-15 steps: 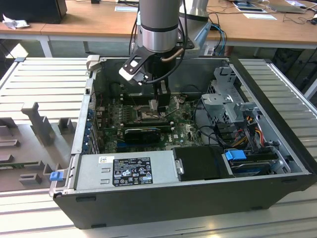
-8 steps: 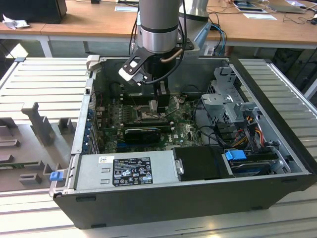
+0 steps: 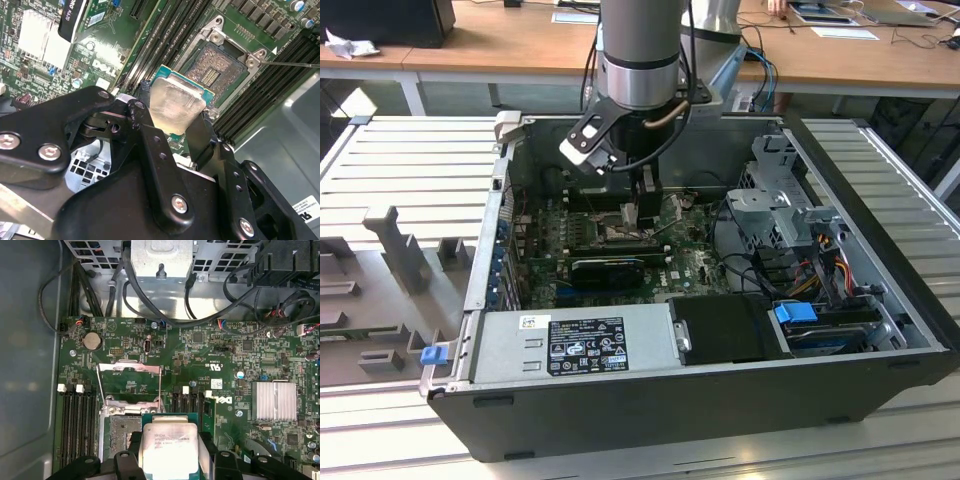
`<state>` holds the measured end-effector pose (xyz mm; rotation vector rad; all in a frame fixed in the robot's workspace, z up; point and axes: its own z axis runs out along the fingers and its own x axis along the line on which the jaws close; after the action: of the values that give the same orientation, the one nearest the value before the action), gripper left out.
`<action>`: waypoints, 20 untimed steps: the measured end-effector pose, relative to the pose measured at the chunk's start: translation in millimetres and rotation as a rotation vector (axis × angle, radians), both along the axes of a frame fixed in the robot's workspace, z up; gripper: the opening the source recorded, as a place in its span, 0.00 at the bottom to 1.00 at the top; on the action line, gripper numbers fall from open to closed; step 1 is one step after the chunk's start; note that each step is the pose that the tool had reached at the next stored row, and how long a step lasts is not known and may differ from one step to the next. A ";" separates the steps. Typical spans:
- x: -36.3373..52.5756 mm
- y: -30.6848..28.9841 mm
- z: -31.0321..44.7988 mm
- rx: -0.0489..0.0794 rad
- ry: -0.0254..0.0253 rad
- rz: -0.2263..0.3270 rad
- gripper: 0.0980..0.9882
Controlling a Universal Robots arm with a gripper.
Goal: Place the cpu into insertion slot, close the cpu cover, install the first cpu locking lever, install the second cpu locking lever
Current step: 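Place the cpu into insertion slot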
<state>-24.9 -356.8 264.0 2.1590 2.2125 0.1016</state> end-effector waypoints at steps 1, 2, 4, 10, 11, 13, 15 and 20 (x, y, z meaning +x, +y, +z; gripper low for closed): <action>0.0 0.0 -0.8 -0.001 -0.0002 0.000 0.48; -0.1 0.3 -3.2 -0.001 -0.0001 0.000 0.48; -2.4 9.3 -15.2 -0.001 -0.0020 -0.002 0.48; -8.2 16.9 -21.0 -0.001 -0.0047 -0.002 0.48; -9.1 18.6 -23.6 -0.001 -0.0049 -0.003 0.48; -10.1 20.5 -25.9 -0.001 -0.0048 -0.008 0.48; -11.2 22.7 -27.2 -0.001 -0.0047 -0.010 0.48; -18.4 30.7 -33.9 -0.001 -0.0049 -0.010 0.48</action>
<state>-43.3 -326.1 230.1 2.1663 2.1988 0.1053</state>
